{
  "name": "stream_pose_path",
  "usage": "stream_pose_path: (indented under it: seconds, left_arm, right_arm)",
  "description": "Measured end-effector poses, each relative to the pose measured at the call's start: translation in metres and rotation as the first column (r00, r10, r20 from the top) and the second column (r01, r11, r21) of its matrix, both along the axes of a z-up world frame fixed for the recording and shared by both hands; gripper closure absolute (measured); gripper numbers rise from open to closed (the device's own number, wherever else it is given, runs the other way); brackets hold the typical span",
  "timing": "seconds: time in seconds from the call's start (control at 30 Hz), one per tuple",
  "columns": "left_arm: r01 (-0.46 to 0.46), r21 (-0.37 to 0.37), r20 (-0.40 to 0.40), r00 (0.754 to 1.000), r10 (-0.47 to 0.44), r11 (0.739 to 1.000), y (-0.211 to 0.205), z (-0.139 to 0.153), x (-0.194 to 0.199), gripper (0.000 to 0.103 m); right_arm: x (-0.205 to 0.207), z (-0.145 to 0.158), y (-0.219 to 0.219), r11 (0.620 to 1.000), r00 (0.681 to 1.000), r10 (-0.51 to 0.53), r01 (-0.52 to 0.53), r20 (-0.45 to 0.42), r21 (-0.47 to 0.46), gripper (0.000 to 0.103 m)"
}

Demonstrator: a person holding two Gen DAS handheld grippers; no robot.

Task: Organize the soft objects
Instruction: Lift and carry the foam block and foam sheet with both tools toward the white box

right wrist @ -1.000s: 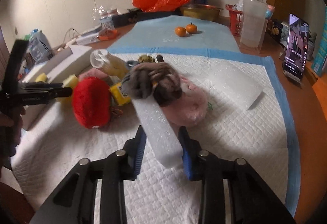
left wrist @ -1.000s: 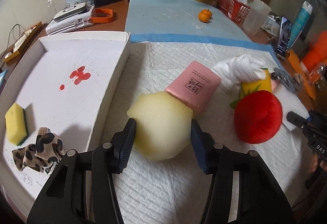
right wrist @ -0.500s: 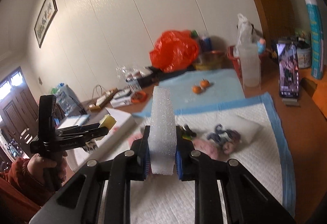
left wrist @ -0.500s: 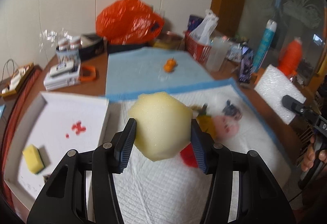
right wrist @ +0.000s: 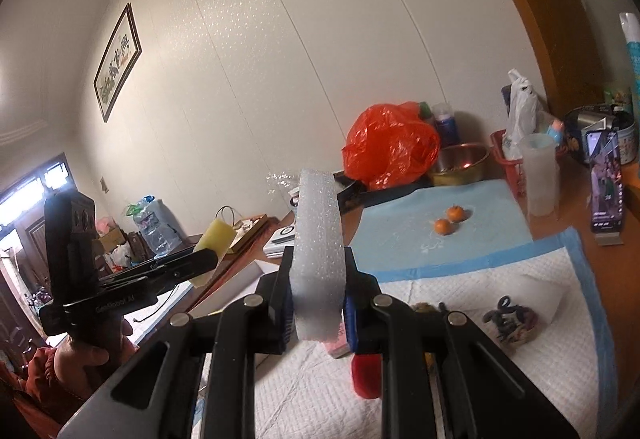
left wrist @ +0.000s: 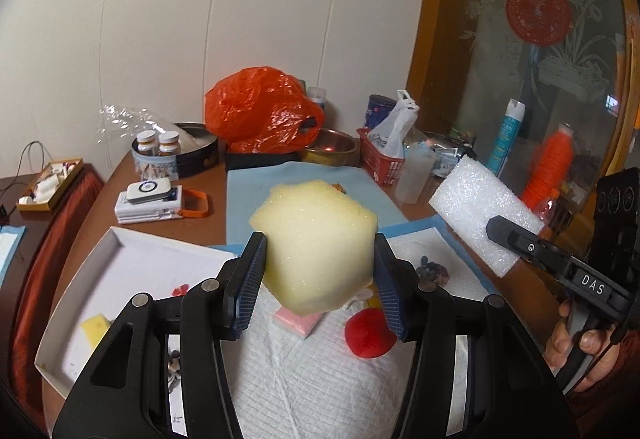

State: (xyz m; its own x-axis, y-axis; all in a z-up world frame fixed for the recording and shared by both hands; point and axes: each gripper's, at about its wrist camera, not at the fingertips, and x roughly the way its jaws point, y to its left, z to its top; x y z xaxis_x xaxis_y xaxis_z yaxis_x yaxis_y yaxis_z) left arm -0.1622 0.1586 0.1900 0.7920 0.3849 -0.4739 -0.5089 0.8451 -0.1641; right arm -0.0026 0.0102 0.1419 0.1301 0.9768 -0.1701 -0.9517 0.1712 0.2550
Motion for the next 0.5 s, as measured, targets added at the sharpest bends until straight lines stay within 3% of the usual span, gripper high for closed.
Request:
stream_pose_path:
  seconds: [0.5]
  left_arm:
    - [-0.049,-0.026,0.019,0.999,0.05,0.998,0.01,-0.005,-0.028,0.051]
  right_arm:
    - [-0.023,-0.006,0.016,0.998,0.998,0.056,-0.056,-0.008,-0.018,0.084]
